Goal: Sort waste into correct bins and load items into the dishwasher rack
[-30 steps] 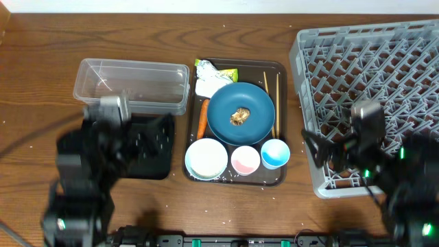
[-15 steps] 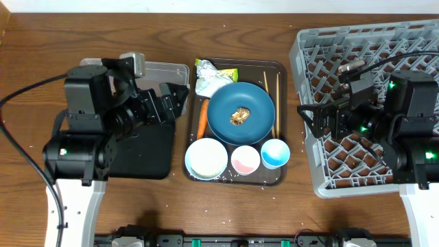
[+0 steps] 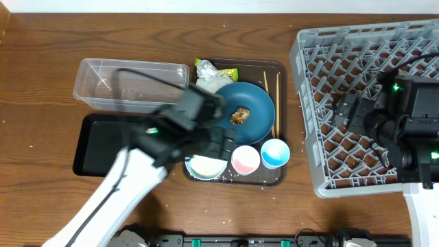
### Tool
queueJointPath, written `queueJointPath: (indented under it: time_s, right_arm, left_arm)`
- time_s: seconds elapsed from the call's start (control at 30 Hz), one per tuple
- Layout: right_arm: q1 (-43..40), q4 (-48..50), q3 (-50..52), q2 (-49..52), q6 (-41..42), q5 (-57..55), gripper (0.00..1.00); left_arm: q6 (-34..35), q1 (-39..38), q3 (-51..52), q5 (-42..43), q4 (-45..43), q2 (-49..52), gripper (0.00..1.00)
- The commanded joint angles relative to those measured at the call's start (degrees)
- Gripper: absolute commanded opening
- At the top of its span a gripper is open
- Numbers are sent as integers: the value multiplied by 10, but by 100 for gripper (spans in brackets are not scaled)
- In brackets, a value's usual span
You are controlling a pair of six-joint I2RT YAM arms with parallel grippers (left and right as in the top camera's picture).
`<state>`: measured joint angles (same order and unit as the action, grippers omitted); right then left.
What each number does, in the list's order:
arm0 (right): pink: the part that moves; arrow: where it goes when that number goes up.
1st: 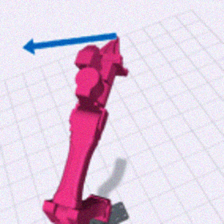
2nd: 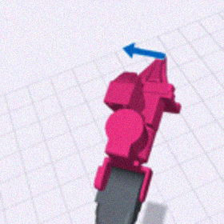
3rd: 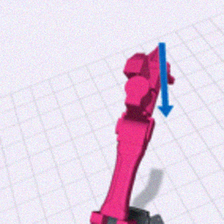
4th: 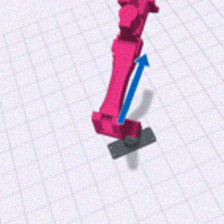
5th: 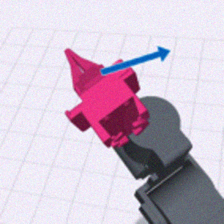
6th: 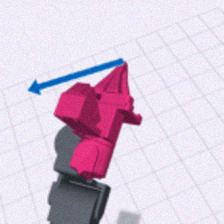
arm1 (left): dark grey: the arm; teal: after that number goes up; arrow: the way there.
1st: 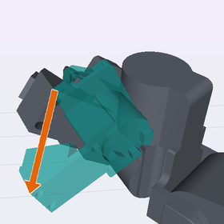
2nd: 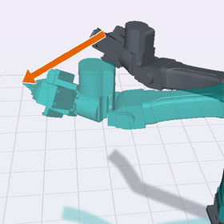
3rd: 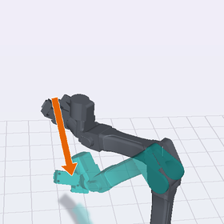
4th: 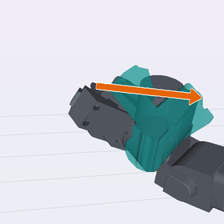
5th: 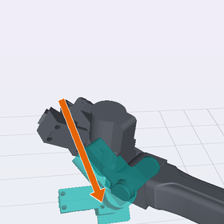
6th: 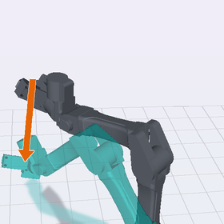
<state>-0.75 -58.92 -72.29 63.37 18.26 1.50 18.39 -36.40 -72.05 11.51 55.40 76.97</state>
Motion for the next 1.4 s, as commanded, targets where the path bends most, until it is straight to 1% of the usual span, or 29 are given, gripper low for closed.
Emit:
queueJointPath:
  time_s: [0.0, 0.07, 0.13, 0.27, 0.47, 0.5, 0.57, 0.6, 0.63, 0.7, 0.8, 0.83, 0.9, 1.0, 1.13, 1.27, 1.37]
  right_arm:
    - [-15, -10, -12, -1, 36, -30, 98]
    - [-22, -17, -12, -1, 36, -30, 99]
    - [-29, -25, -12, -1, 36, -30, 99]
    - [-31, -31, -11, -1, 36, -30, 99]
    - [-31, -30, -11, -1, 36, -30, 99]
    - [-31, -30, -11, -1, 36, -30, 99]
    - [-31, -30, -12, -1, 36, -30, 99]
    - [-31, -30, -11, -1, 36, -30, 99]
    - [-31, -30, -11, -1, 36, -30, 99]
    - [-31, -30, -11, -1, 36, -31, 99]
    - [-31, -28, -11, -1, 36, -39, 99]
    - [-31, -26, -11, -1, 36, -41, 99]
    - [-31, -26, -11, -1, 36, -43, 99]
    - [-31, -26, -11, -1, 36, -43, 99]
    - [-31, -26, -12, -1, 36, -43, 99]
    - [-31, -26, -12, -1, 36, -43, 99]
    - [-31, -25, -11, -1, 35, -38, 99]
  left_arm:
    - [-1, -38, -9, -45, -15, 48, 82]
    - [-1, -55, -9, -54, -20, 83, 70]
    - [-1, -63, -9, -65, -20, 118, 66]
    - [-1, -63, -9, -63, -32, 180, 65]
    - [-1, -63, -8, -60, -55, 224, 61]
    - [-1, -63, -8, -60, -59, 230, 59]
    - [-2, -63, -7, -60, -63, 237, 51]
    - [-3, -63, -5, -60, -65, 241, 48]
    - [-3, -63, -4, -60, -68, 245, 48]
    - [-3, -63, -3, -60, -69, 253, 44]
    - [-3, -63, -3, -60, -69, 258, 23]
    - [-3, -63, -3, -60, -70, 257, 19]
    - [-5, -63, -3, -60, -71, 255, 6]
    - [-7, -63, -5, -60, -57, 247, 6]
    - [-7, -53, -27, -60, -8, 213, 6]
    - [-17, -22, -75, -60, 54, 157, 6]
    - [-36, 13, -111, -56, 71, 107, 6]
